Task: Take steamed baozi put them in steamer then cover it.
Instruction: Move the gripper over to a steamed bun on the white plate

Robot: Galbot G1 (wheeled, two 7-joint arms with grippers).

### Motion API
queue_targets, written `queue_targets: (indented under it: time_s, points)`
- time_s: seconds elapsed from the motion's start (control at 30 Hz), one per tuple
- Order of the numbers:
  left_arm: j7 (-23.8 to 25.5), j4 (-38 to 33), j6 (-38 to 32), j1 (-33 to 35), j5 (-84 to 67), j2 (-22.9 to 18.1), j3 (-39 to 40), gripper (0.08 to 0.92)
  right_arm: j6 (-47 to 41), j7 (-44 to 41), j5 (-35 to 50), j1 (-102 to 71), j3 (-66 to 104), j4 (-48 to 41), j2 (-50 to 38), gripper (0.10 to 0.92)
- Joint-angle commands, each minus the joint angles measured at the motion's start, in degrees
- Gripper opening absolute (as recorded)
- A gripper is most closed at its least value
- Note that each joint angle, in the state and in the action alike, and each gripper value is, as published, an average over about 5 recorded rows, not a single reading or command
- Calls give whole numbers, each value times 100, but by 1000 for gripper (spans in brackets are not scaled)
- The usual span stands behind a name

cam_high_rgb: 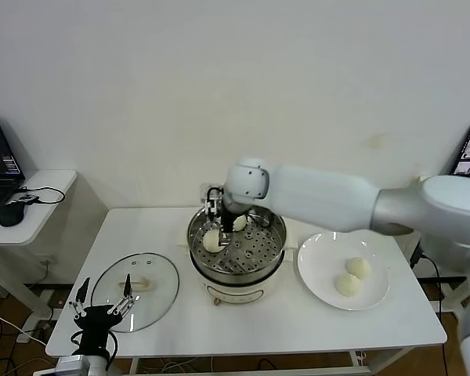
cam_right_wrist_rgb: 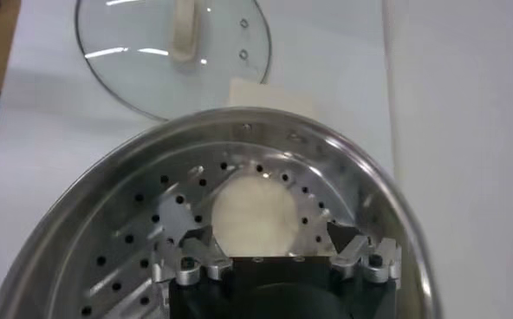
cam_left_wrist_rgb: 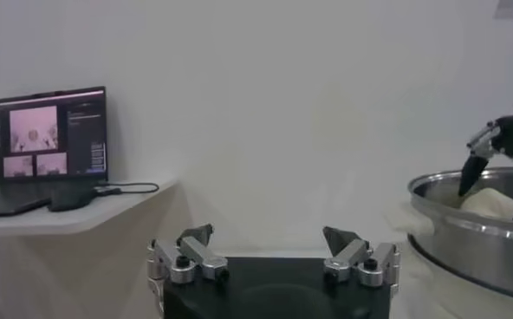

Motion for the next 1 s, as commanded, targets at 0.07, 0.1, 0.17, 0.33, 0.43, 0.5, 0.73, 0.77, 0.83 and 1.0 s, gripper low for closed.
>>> queue_targets:
  time_s: [0.07,0.1,0.17,0.33,0.43,0.5,0.73,0.77,0.83,1.0]
  points:
    - [13,-37,36,-21,6,63,37,823,1031,-1538,-557,1306,-351,1427,-2094,823]
    - [14,-42,37,-16,10,67,46,823,1197,-1673,-711,1378,-422,1574,-2374,823]
    - [15,-57,39,0,21,70,64,823,1464,-1864,-1042,1409,-516,1815,-2960,823]
    - [21,-91,37,55,59,94,96,823,1905,-1996,-1856,1038,-625,2170,-4204,823]
    - [26,-102,37,81,81,108,100,823,2068,-1966,-2286,665,-648,2189,-4607,823]
    - [30,-106,40,93,92,107,99,823,2143,-1927,-2547,343,-520,2141,-4786,823]
    - [40,-78,56,126,137,68,104,823,2218,-1693,-3297,-1298,547,1873,-4910,823]
    - [39,-73,56,134,143,61,101,823,2220,-1660,-3385,-1605,798,1822,-4894,823]
    - [38,-58,56,146,156,53,94,823,2221,-1600,-3518,-2184,1302,1702,-4841,823]
    - [39,-11,57,162,197,35,85,823,2249,-1443,-3799,-3314,2089,1321,-4586,823]
